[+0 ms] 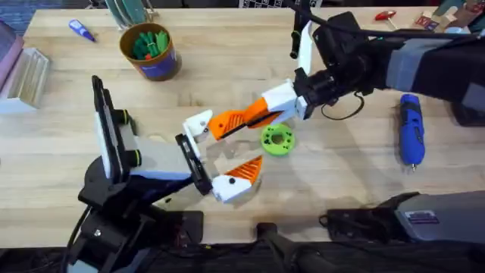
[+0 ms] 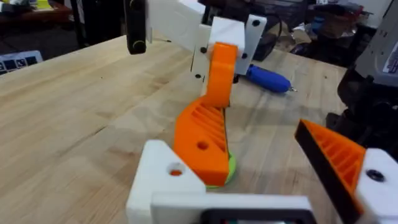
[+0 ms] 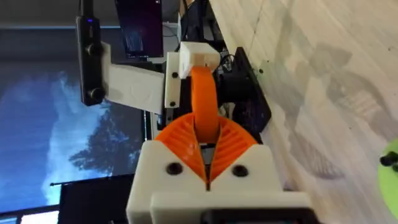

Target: Pick up the gripper from the table and insert it into the empty holder that is missing its gripper. Then pick up a screw, insert it into the mounting hole, and use the screwdriver to tighten it. Finally, clean up the table by picking up the vegetable and placing it into the bucket.

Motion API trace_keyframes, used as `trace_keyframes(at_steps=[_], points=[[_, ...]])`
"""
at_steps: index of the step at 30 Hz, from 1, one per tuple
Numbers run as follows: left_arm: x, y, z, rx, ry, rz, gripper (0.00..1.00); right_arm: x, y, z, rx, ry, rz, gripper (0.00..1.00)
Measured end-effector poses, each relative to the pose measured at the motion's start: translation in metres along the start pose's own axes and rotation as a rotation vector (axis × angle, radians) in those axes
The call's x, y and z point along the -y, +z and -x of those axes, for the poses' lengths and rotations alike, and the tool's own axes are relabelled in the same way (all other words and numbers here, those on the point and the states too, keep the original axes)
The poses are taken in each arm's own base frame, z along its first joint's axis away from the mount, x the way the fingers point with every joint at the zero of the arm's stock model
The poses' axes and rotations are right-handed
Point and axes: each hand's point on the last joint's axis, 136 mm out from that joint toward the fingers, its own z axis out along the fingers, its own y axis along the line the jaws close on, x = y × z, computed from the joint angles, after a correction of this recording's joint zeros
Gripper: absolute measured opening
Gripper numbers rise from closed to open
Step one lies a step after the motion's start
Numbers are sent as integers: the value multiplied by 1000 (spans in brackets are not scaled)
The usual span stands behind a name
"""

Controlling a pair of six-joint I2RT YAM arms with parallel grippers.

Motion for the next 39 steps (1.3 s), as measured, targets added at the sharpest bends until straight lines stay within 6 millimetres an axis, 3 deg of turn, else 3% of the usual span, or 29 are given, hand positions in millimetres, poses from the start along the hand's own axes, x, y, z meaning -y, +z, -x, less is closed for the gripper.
trace_keyframes(at_steps=[10,18,28,39], points=[[-4,0,1,3,1,25,909,-3,0,18,39,-56,-4,9],[-7,0,1,4,1,41,909,-3,3,24,45,31,-2,9],[-8,-1,1,4,-7,42,909,3,38,13,-67,98,37,8],[-21,-2,2,11,-22,116,909,5,51,30,-21,74,-4,8]])
